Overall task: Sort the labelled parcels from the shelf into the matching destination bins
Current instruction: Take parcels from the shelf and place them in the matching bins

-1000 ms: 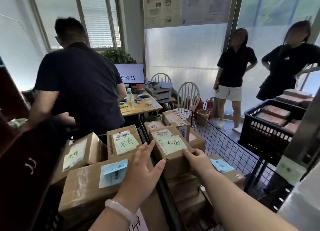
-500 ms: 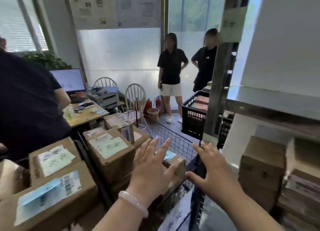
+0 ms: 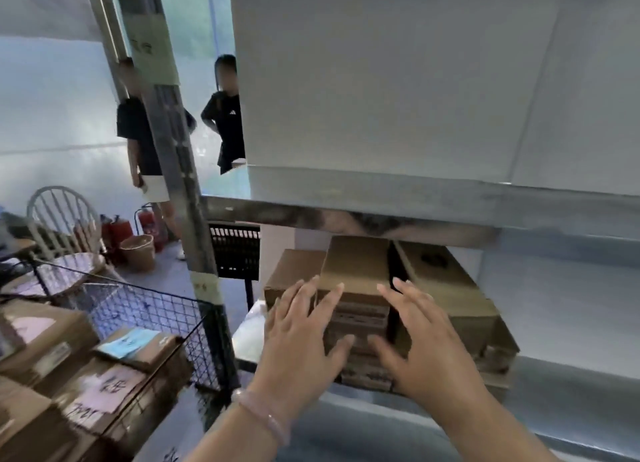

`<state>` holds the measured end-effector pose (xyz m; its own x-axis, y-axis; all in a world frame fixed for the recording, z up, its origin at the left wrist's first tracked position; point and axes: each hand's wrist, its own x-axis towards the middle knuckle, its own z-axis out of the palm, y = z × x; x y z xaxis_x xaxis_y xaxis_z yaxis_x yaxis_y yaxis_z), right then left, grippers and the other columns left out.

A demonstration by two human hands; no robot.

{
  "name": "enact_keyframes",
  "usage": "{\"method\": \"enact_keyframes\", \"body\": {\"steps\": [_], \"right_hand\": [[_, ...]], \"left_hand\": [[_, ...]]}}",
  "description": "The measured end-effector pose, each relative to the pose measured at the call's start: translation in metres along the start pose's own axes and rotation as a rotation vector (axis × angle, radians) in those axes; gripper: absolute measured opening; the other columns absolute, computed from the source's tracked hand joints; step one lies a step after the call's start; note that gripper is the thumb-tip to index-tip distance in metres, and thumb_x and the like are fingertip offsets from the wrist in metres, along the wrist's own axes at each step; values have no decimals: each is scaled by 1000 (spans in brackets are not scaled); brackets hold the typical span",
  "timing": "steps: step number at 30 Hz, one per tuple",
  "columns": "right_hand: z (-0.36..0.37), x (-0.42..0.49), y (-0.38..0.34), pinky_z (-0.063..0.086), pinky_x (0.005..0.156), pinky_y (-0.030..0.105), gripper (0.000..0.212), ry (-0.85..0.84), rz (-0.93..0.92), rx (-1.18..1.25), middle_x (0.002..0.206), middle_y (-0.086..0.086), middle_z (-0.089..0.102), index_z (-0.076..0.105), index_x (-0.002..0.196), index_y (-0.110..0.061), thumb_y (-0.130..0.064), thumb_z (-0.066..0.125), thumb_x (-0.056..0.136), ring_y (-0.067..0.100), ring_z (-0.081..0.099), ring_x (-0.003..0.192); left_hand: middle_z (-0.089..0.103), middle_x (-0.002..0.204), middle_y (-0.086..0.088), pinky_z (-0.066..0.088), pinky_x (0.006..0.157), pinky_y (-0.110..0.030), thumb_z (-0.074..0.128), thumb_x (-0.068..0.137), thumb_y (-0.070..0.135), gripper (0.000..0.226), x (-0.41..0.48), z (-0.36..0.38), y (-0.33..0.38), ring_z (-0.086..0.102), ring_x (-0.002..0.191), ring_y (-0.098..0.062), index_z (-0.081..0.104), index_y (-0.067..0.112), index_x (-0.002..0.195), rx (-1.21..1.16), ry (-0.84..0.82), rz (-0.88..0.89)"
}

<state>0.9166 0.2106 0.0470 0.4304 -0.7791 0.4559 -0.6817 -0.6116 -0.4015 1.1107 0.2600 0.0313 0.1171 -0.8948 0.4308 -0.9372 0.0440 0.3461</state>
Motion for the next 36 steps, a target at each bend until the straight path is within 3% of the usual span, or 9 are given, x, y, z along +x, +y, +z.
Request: {"method": "enact_keyframes", "body": {"steps": [4,8,10,13,16,21,29,33,36], "right_hand": [[-36,-11,21,25,105,6,50,149,-100,79,140,-26,42,52,134,-38,-47,58,86,-8,34,132],[-60,-13,52,38,103,21,37,308,-199,73,128,-13,54,62,124,-27,-34,62,88,3,49,120],[-66,-13,73,38,101,26,40,300,-58,93,128,-16,51,56,128,-33,-42,59,88,4,45,120],[-68,-7,95,36,101,29,59,114,297,311,134,-17,41,40,138,-43,-53,62,85,8,38,129],[-69,7,104,38,108,41,76,-77,621,622,154,-3,34,28,149,-40,-61,61,84,23,37,137],[-55,18,108,34,111,51,86,-240,937,979,155,7,33,29,152,-26,-63,64,82,32,37,137],[-59,-5,123,49,99,50,63,-156,792,1150,125,-1,59,45,140,-38,-49,70,83,24,59,110],[-73,-48,126,52,93,40,61,-177,671,1086,124,-9,57,44,136,-47,-51,71,81,14,59,107],[-80,-77,125,51,92,34,64,-186,545,992,131,-13,54,42,135,-50,-52,72,78,10,56,113]], "left_hand": [[22,159,7,10,119,-38,30,79,67,74,9,15,39,6,146,-10,21,48,150,-51,26,31],[22,159,10,7,116,-36,31,80,71,72,12,26,68,6,145,-9,23,49,149,-69,33,16],[18,159,13,3,115,-33,33,83,71,71,10,30,78,1,144,-5,18,51,149,-73,24,-1],[12,159,17,0,112,-32,43,88,66,68,7,34,93,-7,138,7,13,55,148,-89,2,-33],[15,159,15,1,112,-32,49,91,60,68,6,37,108,-1,140,3,16,52,150,-117,-10,-69],[18,159,17,10,121,-40,48,92,60,66,-5,45,124,4,148,-9,18,52,150,-173,-14,-167],[23,158,16,19,122,-43,44,92,60,65,-22,43,144,10,147,-9,21,47,151,-229,18,-241],[26,151,21,19,115,-27,48,94,57,65,-22,44,153,15,143,-4,21,44,153,-325,18,-276],[28,138,27,30,103,-18,53,93,55,66,-23,51,167,31,133,1,19,53,149,-509,-32,-358]]}}
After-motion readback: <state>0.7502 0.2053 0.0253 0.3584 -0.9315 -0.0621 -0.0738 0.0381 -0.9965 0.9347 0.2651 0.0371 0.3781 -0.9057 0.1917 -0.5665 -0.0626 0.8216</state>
